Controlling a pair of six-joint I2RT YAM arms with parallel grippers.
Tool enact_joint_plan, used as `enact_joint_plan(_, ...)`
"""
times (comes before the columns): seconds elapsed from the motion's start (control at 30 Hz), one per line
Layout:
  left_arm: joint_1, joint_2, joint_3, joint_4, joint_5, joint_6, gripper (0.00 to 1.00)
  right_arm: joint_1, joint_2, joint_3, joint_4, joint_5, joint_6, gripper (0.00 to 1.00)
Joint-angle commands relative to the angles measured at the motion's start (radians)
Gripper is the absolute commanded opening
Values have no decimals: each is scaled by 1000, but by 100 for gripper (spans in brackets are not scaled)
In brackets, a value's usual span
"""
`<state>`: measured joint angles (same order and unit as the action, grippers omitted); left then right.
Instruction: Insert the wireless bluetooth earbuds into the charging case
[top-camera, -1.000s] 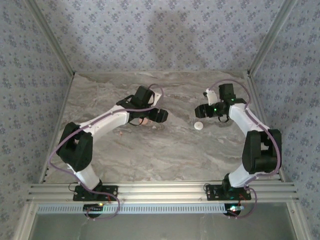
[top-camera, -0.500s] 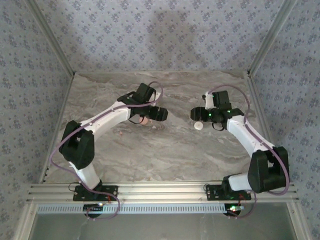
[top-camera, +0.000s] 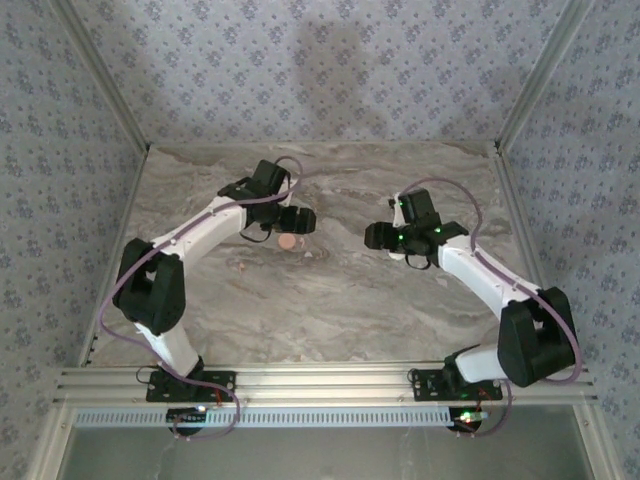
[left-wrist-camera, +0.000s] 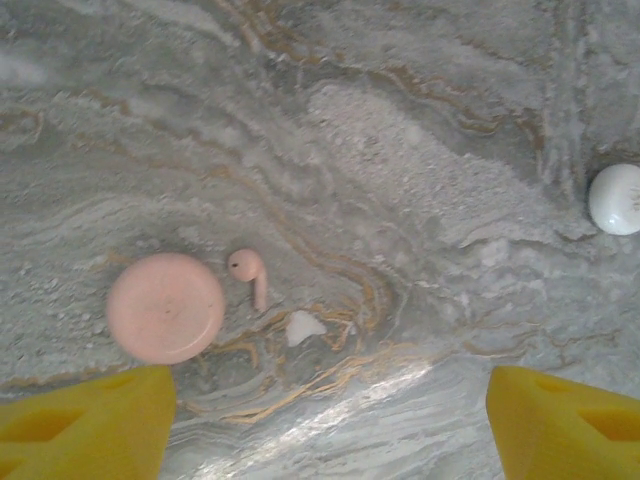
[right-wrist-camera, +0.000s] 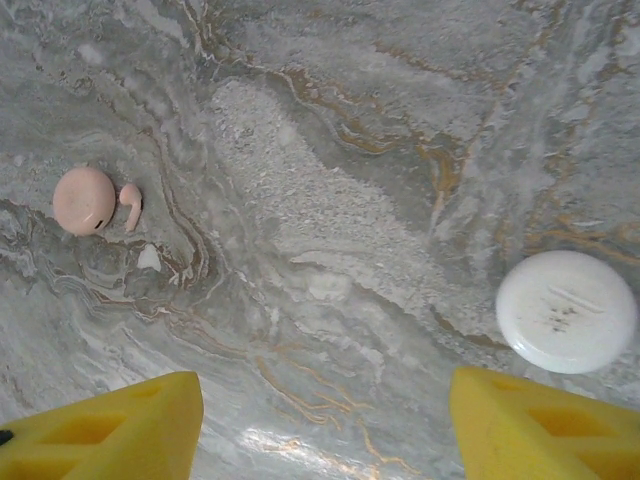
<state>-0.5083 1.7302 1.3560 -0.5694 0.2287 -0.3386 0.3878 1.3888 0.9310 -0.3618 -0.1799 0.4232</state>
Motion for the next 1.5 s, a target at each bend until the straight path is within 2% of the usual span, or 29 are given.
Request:
enact_joint_plan(0.0, 41, -18, -24, -41, 41, 21, 81, 29, 59, 34, -5, 43, 49, 68)
enact_joint_plan(0.27, 95, 30, 48, -91, 67, 50, 80, 68, 186, 176, -70, 36, 29, 68)
enact_joint_plan(0.6, 101, 47, 36, -145, 1, 2, 80, 84, 257, 246, -104, -50, 48, 68)
enact_joint_plan(0.97, 102, 74, 76, -207, -48, -74, 78, 100, 228, 209, -129, -85, 45, 68)
enact_joint_plan(1.23, 91, 118, 109, -224, -28, -45, 76, 101, 178, 156, -102, -85, 58, 68)
enact_joint_plan(1.47, 45, 212, 169, -254, -45, -25, 75, 110, 167, 154, -99, -90, 50, 68)
